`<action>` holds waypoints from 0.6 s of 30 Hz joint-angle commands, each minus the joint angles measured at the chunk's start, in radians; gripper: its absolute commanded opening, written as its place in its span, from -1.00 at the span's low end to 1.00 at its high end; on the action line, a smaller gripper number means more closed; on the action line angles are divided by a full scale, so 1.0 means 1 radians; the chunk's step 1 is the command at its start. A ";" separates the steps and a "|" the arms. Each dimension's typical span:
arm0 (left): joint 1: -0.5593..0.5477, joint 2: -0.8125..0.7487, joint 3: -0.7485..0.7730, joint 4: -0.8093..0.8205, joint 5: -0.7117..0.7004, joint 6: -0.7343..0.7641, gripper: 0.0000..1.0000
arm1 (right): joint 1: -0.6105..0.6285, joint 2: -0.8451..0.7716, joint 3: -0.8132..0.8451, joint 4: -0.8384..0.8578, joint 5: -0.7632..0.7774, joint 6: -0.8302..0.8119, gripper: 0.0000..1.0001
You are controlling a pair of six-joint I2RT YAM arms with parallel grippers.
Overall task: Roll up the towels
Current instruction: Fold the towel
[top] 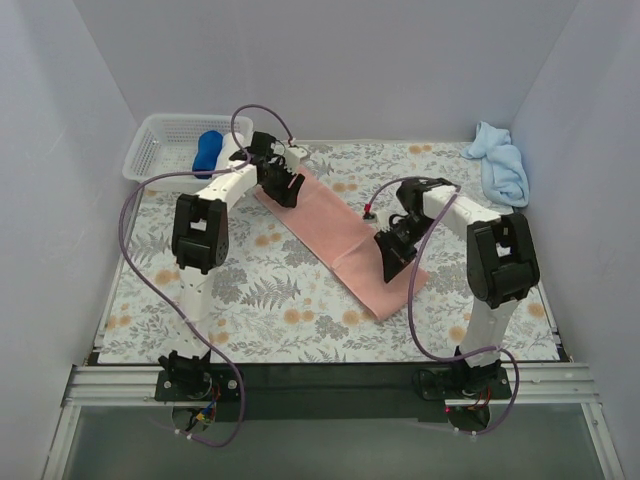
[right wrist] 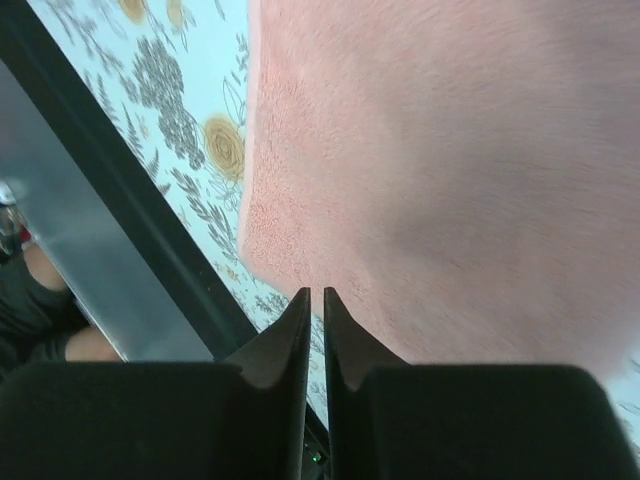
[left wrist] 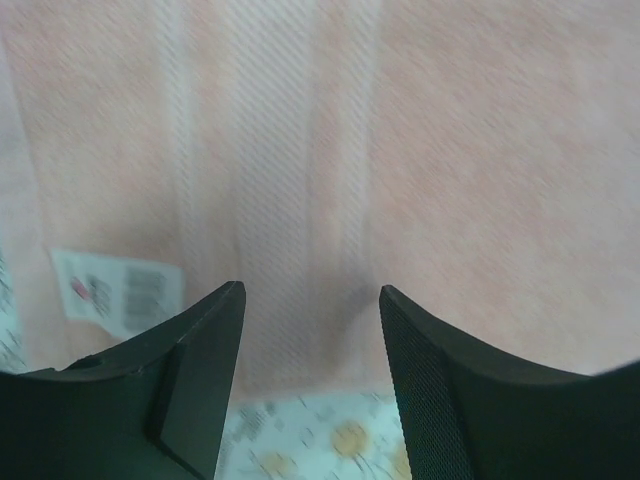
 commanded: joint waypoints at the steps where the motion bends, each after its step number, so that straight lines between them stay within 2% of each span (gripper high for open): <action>1: -0.007 -0.239 -0.151 0.040 0.093 -0.067 0.06 | -0.112 -0.051 0.128 -0.093 -0.114 -0.010 -0.72; 5: -0.020 -0.325 -0.308 0.057 0.101 -0.087 0.03 | -0.175 -0.027 0.167 -0.097 -0.030 -0.026 -0.70; 10: -0.026 -0.355 -0.421 0.088 0.115 -0.091 -0.06 | -0.184 0.018 0.147 -0.070 0.047 -0.037 -0.74; 18: -0.040 -0.244 -0.381 0.103 0.081 -0.121 -0.08 | -0.181 0.075 0.000 0.029 0.088 -0.012 -0.77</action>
